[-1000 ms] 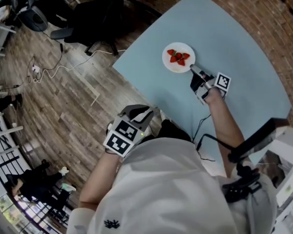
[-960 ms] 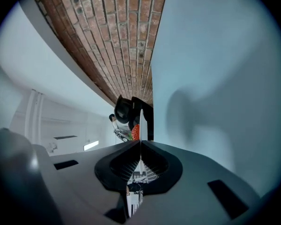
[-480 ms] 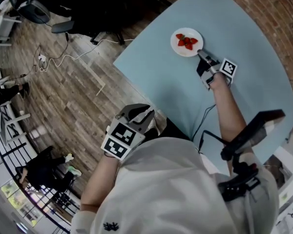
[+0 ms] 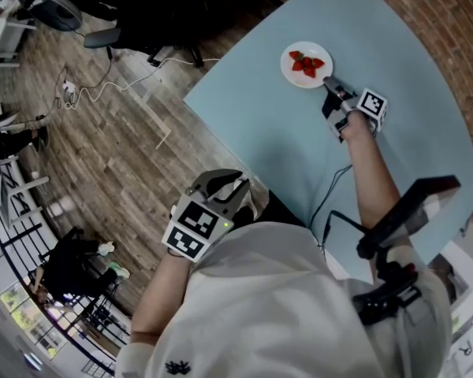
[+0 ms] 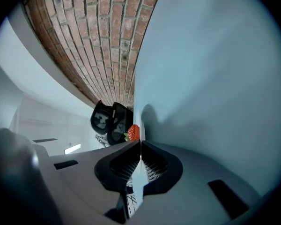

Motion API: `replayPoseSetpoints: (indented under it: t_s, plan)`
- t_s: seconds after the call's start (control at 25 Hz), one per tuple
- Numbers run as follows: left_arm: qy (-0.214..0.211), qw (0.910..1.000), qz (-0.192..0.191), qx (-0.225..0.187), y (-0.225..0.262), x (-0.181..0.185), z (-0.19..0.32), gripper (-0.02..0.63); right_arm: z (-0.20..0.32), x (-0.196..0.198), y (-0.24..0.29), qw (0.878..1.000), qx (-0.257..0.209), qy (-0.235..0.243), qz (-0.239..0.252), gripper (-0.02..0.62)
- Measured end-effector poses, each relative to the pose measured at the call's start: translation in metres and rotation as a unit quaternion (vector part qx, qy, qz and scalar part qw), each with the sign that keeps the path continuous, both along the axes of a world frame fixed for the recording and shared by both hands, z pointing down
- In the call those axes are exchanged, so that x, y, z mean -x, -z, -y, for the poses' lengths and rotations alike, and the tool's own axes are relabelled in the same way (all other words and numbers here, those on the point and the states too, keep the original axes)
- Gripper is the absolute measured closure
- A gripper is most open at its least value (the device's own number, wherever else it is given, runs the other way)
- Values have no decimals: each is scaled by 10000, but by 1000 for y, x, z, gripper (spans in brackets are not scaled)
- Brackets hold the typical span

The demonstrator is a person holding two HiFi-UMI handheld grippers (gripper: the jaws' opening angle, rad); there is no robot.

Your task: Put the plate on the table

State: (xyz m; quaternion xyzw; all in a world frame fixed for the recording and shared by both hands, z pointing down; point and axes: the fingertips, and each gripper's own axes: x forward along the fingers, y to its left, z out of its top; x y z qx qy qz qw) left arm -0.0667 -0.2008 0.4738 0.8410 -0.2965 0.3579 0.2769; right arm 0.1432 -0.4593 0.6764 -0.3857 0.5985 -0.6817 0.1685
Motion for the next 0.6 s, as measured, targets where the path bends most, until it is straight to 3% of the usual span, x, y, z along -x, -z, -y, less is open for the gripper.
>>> replayPoseSetpoints:
  t_s: [0.24, 0.36, 0.6]
  plan:
    - [31, 10000, 29, 6, -1, 2, -4, 540, 3, 3, -2, 9981, 213, 173, -551, 571]
    - [45, 10000, 28, -15, 1, 5, -6, 540, 9, 5, -4, 9955, 129, 371, -864, 510]
    - [110, 9999, 45, -39, 3, 16, -10, 540, 15, 7, -6, 9863, 186, 469, -1570, 454]
